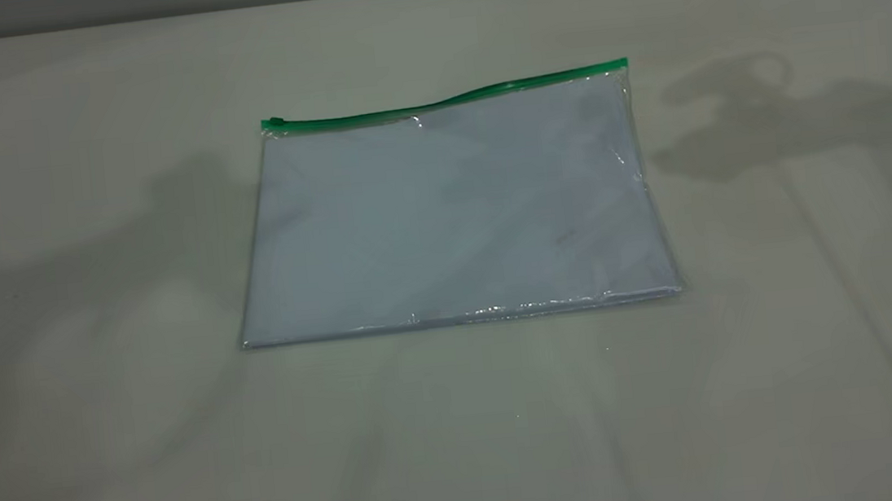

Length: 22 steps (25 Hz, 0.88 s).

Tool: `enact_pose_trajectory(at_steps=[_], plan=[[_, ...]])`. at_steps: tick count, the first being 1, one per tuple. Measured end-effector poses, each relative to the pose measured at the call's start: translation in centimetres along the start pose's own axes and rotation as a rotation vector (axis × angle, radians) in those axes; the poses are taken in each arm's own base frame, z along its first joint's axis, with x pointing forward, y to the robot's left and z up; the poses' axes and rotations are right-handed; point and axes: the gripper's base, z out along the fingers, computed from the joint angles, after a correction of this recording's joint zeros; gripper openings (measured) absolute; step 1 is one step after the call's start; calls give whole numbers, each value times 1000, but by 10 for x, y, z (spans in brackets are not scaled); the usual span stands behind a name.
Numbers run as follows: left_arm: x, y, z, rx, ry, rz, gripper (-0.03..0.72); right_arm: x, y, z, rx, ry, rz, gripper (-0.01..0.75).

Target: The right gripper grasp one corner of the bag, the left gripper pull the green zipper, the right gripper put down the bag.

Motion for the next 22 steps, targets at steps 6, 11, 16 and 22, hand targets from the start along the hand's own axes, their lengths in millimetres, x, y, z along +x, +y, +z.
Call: enact_pose_trajectory(at_steps=[6,11,16,22], plan=[[-14,-48,-57,-106,-65,11,463,-7,67,-71,52,-105,21,514],[-1,-66,-87,-288,-2,-102,463,13,143,-126,249,-140,-88,487],[30,-76,-101,-454,95,-244,463,67,196,-146,389,-112,-130,483],[103,-85,-84,-549,299,-469,463,147,201,-136,447,-30,-58,483]])
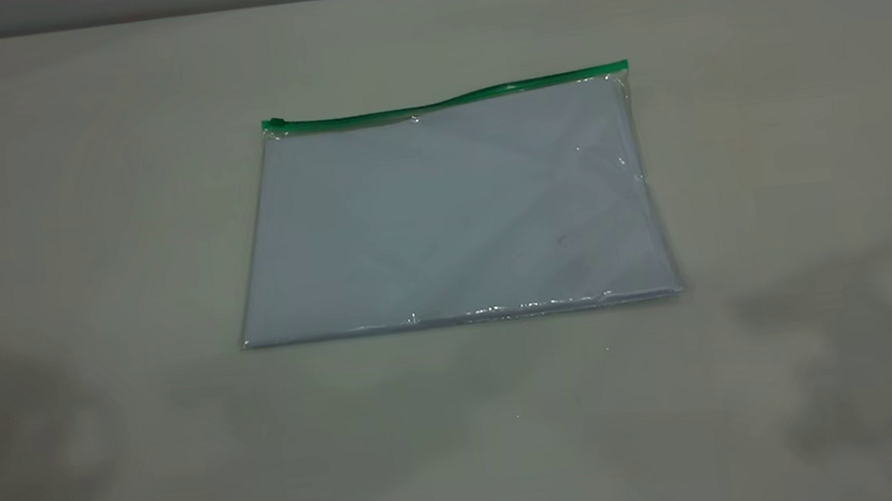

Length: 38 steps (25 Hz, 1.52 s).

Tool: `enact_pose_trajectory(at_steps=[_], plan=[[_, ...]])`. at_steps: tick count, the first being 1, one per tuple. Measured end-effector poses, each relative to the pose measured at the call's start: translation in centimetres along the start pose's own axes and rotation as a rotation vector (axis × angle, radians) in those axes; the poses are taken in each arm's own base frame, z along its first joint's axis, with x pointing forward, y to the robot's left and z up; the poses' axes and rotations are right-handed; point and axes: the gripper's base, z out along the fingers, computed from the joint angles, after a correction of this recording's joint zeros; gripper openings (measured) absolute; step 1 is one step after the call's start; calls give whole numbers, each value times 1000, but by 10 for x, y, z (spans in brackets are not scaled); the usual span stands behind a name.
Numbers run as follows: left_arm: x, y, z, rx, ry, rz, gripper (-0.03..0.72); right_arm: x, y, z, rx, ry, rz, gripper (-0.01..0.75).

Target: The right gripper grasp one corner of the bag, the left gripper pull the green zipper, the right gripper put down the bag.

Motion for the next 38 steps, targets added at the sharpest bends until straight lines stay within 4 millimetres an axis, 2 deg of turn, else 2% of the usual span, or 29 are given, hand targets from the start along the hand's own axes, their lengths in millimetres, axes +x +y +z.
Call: enact_pose_trajectory(at_steps=[5,9,12,15,22,29,38], plan=[[70,0,54,-21,269,-64,463,69,-6,33,57,146,20,483],[121,-5,79,-6,398,-88,463,111,-6,55,63,182,55,483],[152,-9,90,-9,400,-90,463,133,-6,64,72,158,70,483],[171,-12,92,-18,360,-89,463,141,-7,64,93,111,60,483],[190,-19,74,-38,236,-171,463,146,-6,62,95,89,58,483],[207,-25,50,-55,38,-160,463,146,-6,62,95,88,59,483],[232,-32,29,-76,-188,-139,463,148,-5,58,98,56,59,483]])
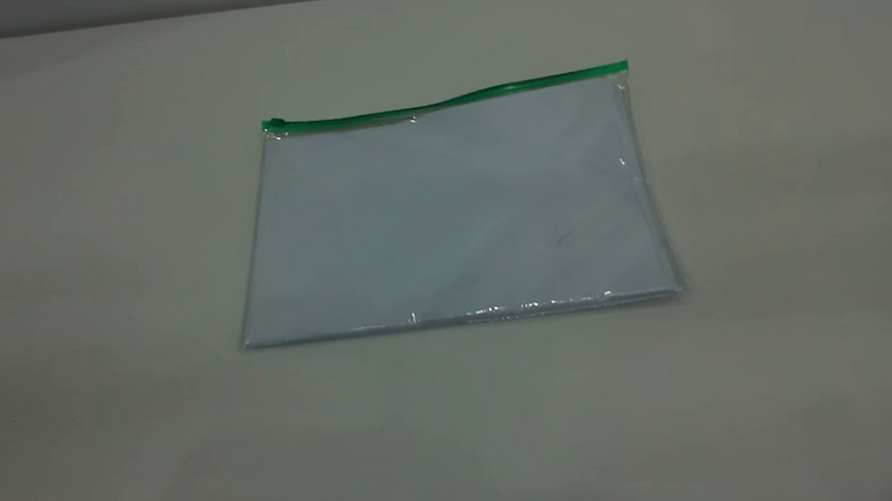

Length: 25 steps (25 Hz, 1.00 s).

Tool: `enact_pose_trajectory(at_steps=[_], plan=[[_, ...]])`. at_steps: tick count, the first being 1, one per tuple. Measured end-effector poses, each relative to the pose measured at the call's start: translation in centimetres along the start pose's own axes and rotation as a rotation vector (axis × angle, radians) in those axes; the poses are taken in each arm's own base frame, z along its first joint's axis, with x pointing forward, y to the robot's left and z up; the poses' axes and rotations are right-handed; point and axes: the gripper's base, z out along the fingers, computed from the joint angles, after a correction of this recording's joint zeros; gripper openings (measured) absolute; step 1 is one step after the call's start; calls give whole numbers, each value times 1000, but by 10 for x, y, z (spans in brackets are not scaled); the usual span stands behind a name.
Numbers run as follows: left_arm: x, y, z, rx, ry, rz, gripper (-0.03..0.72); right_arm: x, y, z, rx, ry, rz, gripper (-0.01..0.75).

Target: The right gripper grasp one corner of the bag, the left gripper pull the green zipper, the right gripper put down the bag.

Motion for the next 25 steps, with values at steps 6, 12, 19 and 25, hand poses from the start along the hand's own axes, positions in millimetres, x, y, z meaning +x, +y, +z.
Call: enact_pose_trajectory(at_steps=[6,12,19,25], plan=[[14,-1,-12,-22,-133,-12,463,22,-4,-28,57,-237,94,483],[19,-2,-15,-39,-166,-25,463,61,4,-55,152,-549,145,483],[19,-2,-15,-39,-164,-25,463,87,13,-62,187,-710,132,483],[19,-3,-15,-67,-166,-52,463,87,13,-62,187,-710,132,483]])
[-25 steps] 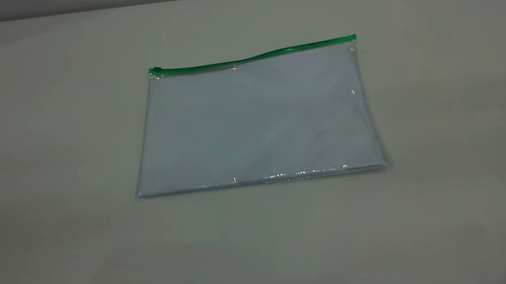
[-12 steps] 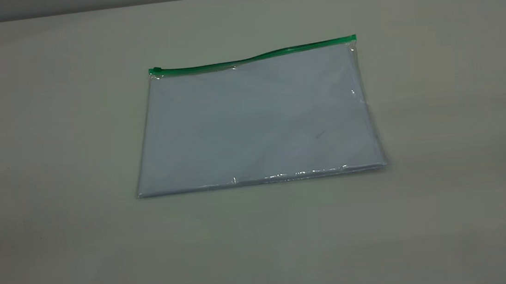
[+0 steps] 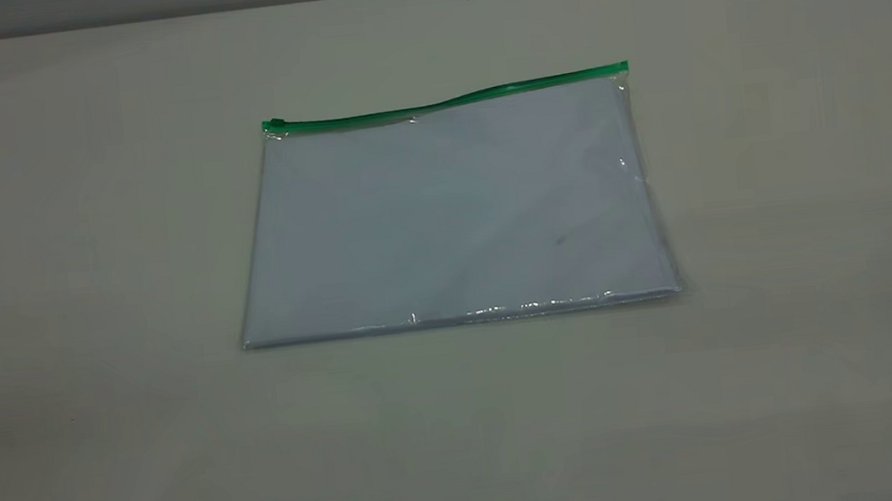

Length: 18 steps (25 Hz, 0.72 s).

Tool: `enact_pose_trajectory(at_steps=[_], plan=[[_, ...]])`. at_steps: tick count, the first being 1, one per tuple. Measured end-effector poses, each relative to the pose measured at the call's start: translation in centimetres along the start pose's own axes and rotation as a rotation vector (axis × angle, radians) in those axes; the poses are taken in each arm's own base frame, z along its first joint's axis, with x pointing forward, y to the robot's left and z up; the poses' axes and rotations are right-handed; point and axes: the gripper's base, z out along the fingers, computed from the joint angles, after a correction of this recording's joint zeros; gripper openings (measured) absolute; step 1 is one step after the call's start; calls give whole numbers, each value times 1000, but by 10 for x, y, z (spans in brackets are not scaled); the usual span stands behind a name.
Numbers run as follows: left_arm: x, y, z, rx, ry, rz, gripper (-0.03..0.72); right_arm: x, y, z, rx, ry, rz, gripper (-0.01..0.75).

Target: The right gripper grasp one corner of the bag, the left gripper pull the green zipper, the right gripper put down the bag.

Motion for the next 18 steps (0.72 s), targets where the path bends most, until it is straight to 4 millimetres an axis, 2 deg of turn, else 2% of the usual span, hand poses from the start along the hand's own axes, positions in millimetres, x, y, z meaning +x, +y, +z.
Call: enact_pose_trajectory(at_steps=[18], plan=[[0,-1,0,-29,-1,-23,463,0,0,0,0,0,0,483]])
